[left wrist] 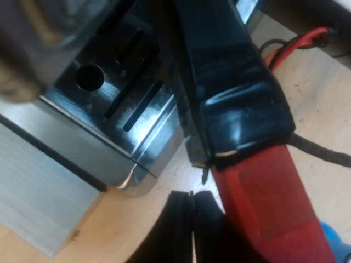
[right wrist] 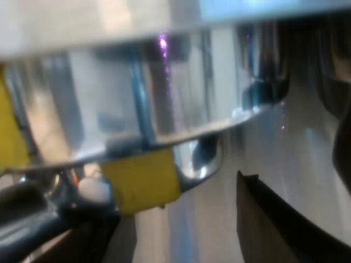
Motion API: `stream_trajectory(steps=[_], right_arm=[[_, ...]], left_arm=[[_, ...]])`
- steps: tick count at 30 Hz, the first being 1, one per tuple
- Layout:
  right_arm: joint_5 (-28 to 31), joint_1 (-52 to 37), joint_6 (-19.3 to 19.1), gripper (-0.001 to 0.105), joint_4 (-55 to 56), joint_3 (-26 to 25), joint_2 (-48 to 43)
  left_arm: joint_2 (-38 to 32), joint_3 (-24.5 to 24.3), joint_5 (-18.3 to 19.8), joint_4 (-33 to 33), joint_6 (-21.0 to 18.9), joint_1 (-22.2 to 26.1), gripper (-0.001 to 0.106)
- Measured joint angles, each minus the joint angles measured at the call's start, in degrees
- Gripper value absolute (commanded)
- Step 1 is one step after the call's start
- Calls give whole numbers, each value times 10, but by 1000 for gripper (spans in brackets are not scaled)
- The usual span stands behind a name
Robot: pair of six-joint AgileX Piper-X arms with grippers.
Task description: Put the handle in the coffee machine
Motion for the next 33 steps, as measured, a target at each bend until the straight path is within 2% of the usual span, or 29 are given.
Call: stream_trajectory(steps=[3, 8, 9, 17, 22, 27, 33], right_arm=[[26, 7, -7, 47, 2, 5, -6], [29, 15, -13, 47, 24, 33, -32], [22, 16, -1, 47, 55, 66, -64], [-25, 18, 22, 47, 106, 151, -153], [-31, 21, 57, 47, 169, 213, -230], [-46, 34, 61, 47, 260, 242, -299], [-109, 34, 105, 47, 380, 257, -386]], left_arm=[[0, 2, 14, 1, -4, -6, 0], [0, 2, 21, 4, -14, -7, 0], [-3, 2, 21, 4, -14, -7, 0], [-42, 4, 21, -22, -59, -7, 0], [-48, 4, 24, -30, -98, -7, 0], [-48, 6, 25, -31, -122, -7, 0], [-53, 21, 19, -50, -154, -8, 0]])
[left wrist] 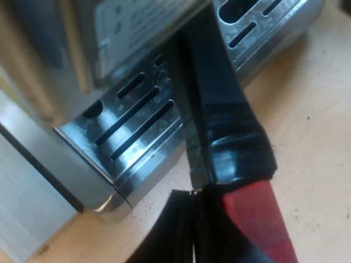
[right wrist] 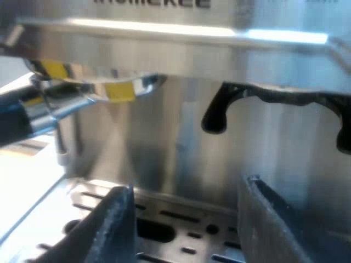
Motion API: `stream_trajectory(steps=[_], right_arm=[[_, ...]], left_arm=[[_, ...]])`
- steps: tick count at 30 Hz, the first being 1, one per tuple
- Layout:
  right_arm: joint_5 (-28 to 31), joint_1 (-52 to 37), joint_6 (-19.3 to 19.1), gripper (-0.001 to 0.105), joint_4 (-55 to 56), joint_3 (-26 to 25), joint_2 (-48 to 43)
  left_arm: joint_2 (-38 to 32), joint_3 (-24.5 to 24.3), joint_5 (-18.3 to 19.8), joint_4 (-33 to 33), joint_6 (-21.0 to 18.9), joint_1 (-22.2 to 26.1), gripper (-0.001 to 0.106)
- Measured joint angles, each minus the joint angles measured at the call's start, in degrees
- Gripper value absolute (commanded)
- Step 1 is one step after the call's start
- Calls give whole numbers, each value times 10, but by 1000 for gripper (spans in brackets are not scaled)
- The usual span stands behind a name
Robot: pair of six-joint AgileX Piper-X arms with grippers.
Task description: Put the handle in the coffee machine
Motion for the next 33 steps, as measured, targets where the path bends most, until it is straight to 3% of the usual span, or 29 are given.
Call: stream_trajectory(steps=[10, 20, 23, 28, 33], right_arm=[[-163, 0, 6, 47, 111, 0, -140], [-179, 0, 6, 47, 222, 0, -248], [-179, 0, 6, 52, 256, 1, -273], [-206, 0, 6, 75, 314, 1, -303], [-254, 0, 20, 78, 319, 1, -305]], left_arm=[[-20, 0, -14, 7, -38, -3, 0], [-29, 0, -16, 11, -54, -3, 0], [-29, 0, -17, 15, -54, -3, 0], [-29, 0, -21, 24, -54, -3, 0], [-30, 5, -34, 33, -54, -18, 0]])
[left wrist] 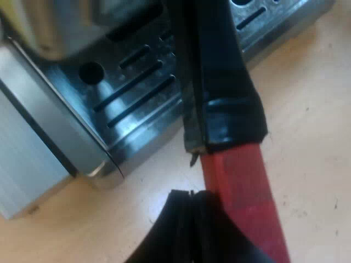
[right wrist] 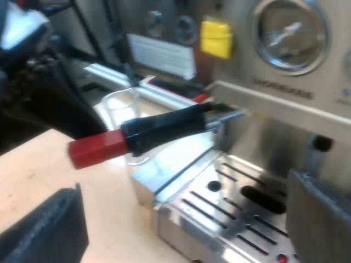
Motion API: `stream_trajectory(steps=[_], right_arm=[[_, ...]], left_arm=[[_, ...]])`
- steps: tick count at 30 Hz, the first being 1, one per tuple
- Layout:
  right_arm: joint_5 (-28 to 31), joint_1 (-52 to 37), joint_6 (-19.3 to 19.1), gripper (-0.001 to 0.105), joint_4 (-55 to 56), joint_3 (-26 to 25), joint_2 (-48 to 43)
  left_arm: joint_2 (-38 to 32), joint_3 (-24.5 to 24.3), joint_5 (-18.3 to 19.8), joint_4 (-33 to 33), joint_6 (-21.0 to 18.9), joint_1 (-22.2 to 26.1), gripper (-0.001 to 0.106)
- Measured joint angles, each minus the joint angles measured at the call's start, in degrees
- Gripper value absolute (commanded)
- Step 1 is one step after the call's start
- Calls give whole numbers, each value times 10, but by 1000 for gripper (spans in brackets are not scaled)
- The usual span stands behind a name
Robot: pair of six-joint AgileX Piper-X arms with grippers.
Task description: Put the handle in the coffee machine
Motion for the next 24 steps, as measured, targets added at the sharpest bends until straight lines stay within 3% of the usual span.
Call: stream_trajectory(steps=[5, 11, 16, 22, 24], right_arm=[[-14, 0, 1, 78, 0, 0, 0], [-28, 0, 1, 78, 0, 0, 0], [-28, 0, 12, 78, 0, 0, 0], [-28, 0, 18, 78, 14, 0, -4], [-28, 0, 18, 78, 43, -2, -13]], left_arm=[[-5, 35, -54, -7, -2, -53, 0], [-21, 39, -63, -9, -7, -72, 0], [-22, 42, -27, -22, -8, -96, 0], [-22, 46, -19, -55, -4, -128, 0], [-22, 46, 9, -73, -4, -130, 0]])
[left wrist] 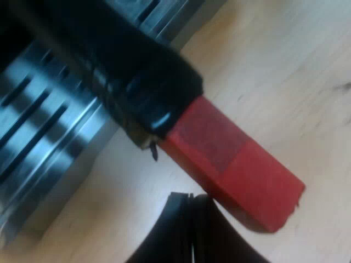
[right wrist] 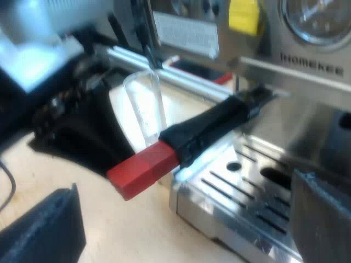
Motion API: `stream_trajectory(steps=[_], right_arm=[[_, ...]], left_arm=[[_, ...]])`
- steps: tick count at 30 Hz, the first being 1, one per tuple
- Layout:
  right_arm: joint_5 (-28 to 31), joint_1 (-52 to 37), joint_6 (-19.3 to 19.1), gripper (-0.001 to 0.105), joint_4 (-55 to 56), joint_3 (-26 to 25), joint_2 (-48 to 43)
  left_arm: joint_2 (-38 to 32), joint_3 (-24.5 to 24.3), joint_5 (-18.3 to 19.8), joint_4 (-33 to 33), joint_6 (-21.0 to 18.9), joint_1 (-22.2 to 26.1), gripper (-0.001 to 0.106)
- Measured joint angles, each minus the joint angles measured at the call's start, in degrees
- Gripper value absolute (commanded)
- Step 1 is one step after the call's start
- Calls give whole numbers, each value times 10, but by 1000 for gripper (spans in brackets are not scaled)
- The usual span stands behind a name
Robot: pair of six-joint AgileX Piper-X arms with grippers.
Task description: Put the handle in the coffee machine
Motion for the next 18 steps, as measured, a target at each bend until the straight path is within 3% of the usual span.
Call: stream_trajectory(steps=[3, 4, 7, 11, 18], right_arm=[[0, 0, 0, 78, 33, -5, -11], [0, 0, 0, 78, 45, -5, -16], [1, 0, 0, 78, 55, -5, -28], [7, 0, 0, 78, 57, -5, -36], [9, 0, 0, 78, 77, -5, -36]], left_arm=[[0, 1, 67, -56, 0, 0, 0], [-2, 0, 105, -90, 0, 0, 0], [-3, -5, 157, -136, 0, -12, 0], [-3, -5, 170, -136, 0, -11, 0], [-43, -5, 153, -56, 0, 30, 0]])
